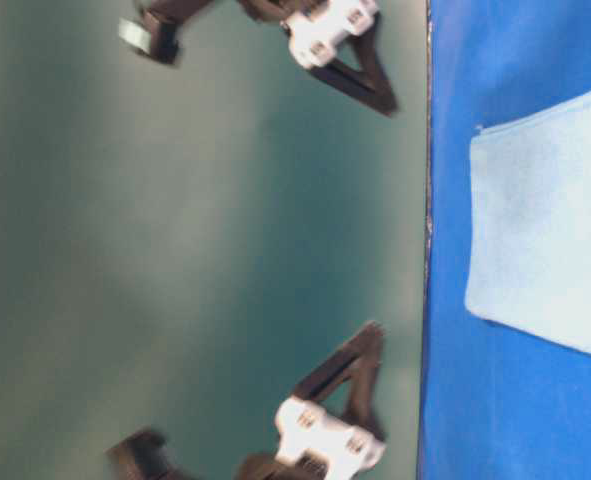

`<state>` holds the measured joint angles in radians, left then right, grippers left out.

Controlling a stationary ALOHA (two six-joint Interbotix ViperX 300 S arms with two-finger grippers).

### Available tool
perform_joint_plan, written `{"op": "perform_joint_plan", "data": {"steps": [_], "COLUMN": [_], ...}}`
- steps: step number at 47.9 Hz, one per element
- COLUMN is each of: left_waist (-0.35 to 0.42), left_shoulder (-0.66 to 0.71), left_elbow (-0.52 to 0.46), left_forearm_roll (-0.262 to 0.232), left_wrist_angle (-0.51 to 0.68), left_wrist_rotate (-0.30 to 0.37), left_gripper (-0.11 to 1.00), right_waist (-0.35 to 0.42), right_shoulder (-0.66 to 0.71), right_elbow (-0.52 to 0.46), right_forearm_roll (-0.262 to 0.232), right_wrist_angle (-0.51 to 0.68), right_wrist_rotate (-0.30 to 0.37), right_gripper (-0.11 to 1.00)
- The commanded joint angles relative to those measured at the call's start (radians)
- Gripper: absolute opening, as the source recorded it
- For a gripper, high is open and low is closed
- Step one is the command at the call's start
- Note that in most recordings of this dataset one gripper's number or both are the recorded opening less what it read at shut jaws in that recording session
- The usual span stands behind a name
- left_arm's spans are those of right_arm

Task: Fold a vertical towel.
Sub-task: 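Move both grippers to the towel's far corners and grasp them, then lift the far corners with both grippers, raising the towel's far edge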

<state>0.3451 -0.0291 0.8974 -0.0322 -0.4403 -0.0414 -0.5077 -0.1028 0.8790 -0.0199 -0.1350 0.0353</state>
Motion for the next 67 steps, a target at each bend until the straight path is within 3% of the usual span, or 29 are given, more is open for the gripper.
{"op": "perform_joint_plan", "data": {"steps": [1, 16, 30, 33, 36, 44, 46, 67], "left_waist": [0.029, 0.087, 0.087, 0.089, 0.089, 0.089, 0.089, 0.094], "left_shoulder": [0.063, 0.285, 0.354, 0.356, 0.356, 0.356, 0.356, 0.308], "left_elbow": [-0.048, -0.141, -0.196, -0.201, -0.201, -0.201, -0.202, -0.212], "left_forearm_roll": [-0.003, -0.003, -0.003, -0.003, -0.003, -0.003, -0.003, -0.002], "left_wrist_angle": [-0.031, -0.069, -0.061, -0.044, -0.037, -0.035, -0.035, -0.009], "left_wrist_rotate": [-0.002, -0.002, -0.002, 0.005, 0.011, 0.011, 0.011, 0.011], "left_gripper": [0.80, 0.80, 0.76, 0.70, 0.56, 0.11, 0.04, 0.03], "right_waist": [-0.002, -0.006, -0.015, -0.015, -0.014, -0.014, -0.014, -0.026], "right_shoulder": [0.060, 0.238, 0.268, 0.268, 0.268, 0.268, 0.268, 0.242], "right_elbow": [-0.048, -0.123, -0.127, -0.126, -0.124, -0.123, -0.123, -0.143], "right_forearm_roll": [-0.015, -0.025, -0.023, -0.026, -0.032, -0.058, -0.058, -0.060], "right_wrist_angle": [-0.020, -0.060, -0.067, -0.067, -0.066, -0.063, -0.066, -0.069], "right_wrist_rotate": [-0.002, -0.002, -0.002, -0.002, -0.005, -0.003, -0.003, -0.005], "right_gripper": [0.61, 0.61, 0.60, 0.58, 0.53, 0.08, 0.02, 0.02]}}
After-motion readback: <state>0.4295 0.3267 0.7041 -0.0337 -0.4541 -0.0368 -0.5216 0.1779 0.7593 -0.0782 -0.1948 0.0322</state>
